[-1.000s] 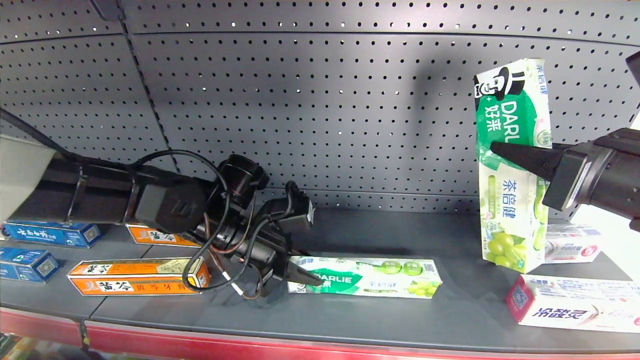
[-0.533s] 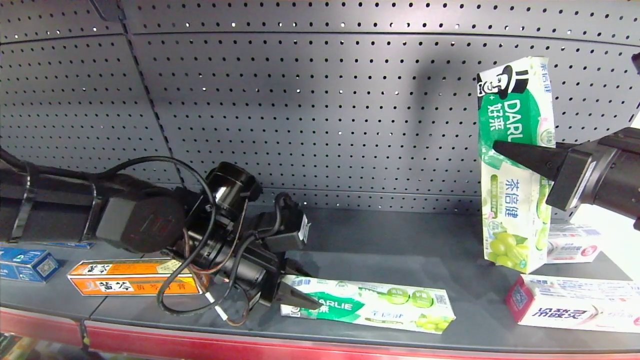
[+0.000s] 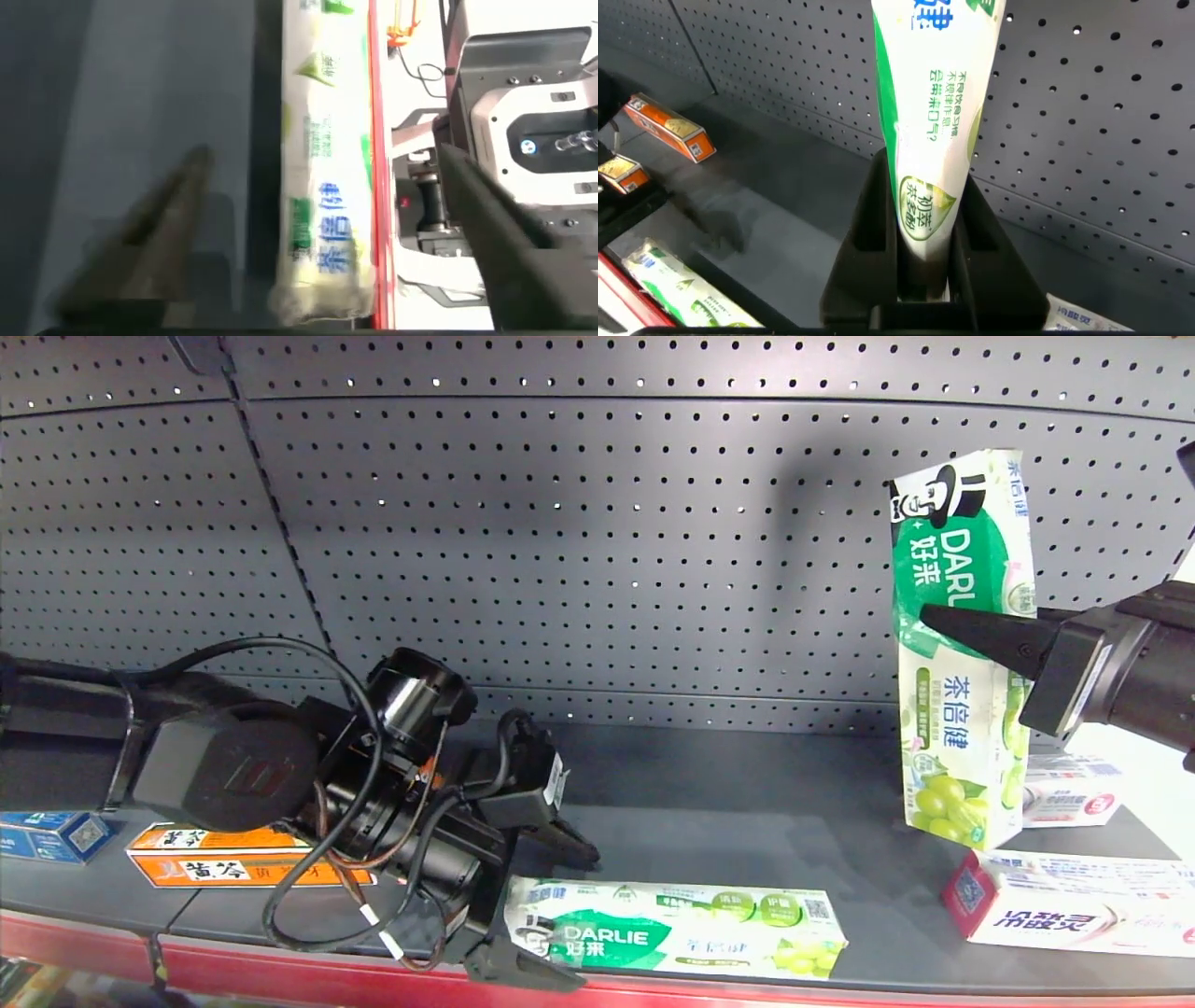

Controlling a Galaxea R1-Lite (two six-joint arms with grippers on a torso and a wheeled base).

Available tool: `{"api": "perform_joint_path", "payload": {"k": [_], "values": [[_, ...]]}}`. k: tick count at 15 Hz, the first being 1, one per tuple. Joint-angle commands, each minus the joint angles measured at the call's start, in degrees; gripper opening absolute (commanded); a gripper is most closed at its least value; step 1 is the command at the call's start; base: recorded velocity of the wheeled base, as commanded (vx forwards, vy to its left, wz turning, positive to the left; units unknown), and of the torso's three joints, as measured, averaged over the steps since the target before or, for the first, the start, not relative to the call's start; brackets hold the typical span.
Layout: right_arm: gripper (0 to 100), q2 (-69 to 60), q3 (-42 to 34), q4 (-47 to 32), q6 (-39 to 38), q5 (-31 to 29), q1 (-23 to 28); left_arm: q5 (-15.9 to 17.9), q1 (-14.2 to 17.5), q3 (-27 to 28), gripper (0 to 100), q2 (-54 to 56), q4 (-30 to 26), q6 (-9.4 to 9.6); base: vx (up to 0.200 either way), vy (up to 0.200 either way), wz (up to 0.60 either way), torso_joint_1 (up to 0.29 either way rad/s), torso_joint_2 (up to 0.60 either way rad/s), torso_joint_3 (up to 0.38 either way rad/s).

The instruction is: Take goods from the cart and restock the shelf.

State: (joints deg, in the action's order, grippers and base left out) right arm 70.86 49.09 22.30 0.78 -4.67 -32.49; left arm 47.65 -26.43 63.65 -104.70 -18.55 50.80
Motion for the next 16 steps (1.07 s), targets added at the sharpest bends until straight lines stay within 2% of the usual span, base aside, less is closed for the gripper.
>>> {"api": "perform_joint_path", "payload": {"k": [1, 7, 13, 16], "values": [[0, -0.11, -0.14, 0.03, 0.01, 0.01, -0.03, -0.02, 0.06, 0.16, 100, 0.12, 0.01, 0.0, 0.0, 0.0, 0.0, 0.0, 0.0, 0.0], [0, 0.06, -0.14, 0.03, 0.01, 0.01, -0.03, 0.07, 0.94, 3.59, 100, 4.07, 0.1, -0.35, 0.0, 0.0, 0.0, 0.0, 0.0, 0.0], [0, 0.06, -1.89, 0.12, -0.08, 0.01, 0.06, 0.25, 9.99, 1.3, 100, 18.66, 0.01, -0.52, 0.0, 0.0, 0.0, 0.0, 0.0, 0.0], [0, 0.42, -3.56, 1.87, -0.08, 0.01, 0.67, 0.42, 18.96, -4.85, 100, 27.45, 0.8, -0.44, 0.0, 0.0, 0.0, 0.0, 0.0, 0.0]]}}
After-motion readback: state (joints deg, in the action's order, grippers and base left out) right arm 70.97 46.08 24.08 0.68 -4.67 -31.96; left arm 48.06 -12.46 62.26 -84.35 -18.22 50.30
